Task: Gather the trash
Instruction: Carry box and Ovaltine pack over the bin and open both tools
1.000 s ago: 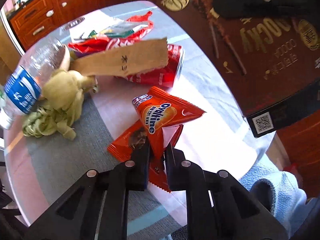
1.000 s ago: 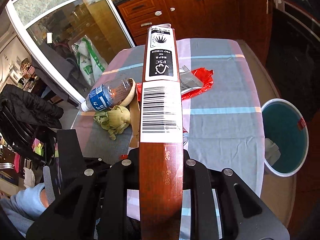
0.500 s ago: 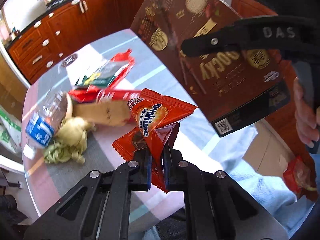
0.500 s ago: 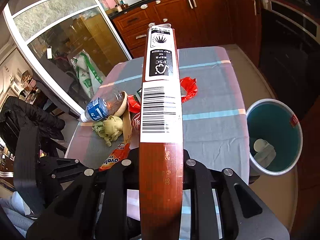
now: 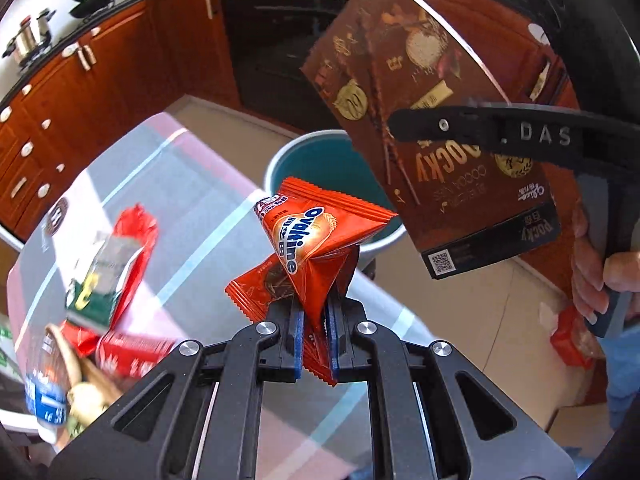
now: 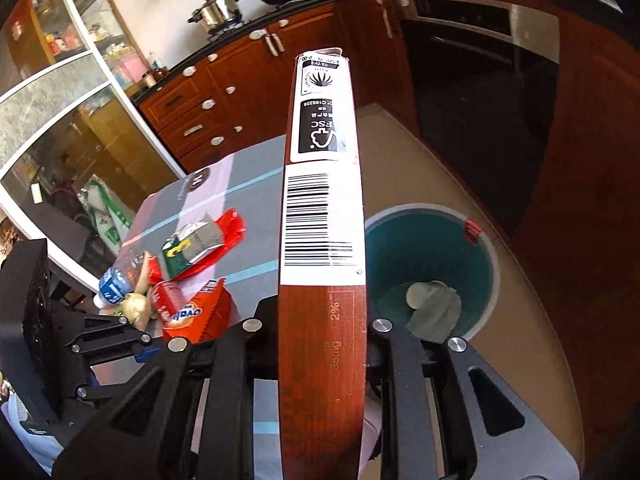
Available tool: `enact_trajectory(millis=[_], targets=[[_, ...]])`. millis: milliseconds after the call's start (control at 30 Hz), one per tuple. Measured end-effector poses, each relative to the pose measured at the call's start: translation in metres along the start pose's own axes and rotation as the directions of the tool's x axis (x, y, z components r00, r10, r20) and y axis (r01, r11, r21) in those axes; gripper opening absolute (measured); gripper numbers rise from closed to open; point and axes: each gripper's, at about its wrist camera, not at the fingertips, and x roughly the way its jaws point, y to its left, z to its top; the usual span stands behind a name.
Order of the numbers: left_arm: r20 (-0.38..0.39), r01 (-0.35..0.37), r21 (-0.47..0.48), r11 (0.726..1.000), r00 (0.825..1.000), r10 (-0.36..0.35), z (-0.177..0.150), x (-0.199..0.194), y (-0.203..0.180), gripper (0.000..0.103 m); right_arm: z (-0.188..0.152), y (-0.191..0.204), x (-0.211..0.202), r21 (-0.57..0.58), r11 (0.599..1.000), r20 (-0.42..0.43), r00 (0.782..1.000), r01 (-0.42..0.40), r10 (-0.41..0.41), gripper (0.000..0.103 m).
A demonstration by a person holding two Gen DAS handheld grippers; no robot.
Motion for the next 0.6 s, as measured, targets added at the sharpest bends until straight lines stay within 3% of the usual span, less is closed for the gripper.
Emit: enact_trajectory(millis=[267, 600], targets=[[-0.077, 0.083, -0.018, 0.996, 0.993, -0.084, 0.056, 0.069, -0.013, 0.01, -0.003, -0.058, 0.054, 0.074, 0.994, -0.152, 0.986, 0.083, -0.071, 0.019], [-0.161, 0.079, -0.025, 0.997, 0.984, -0.082, 0.087, 0.134, -0.008, 0.013, 0.003, -0.086, 0.104, 0.106, 0.99, -0.266, 0.962, 0.096, -0.065, 0.022]])
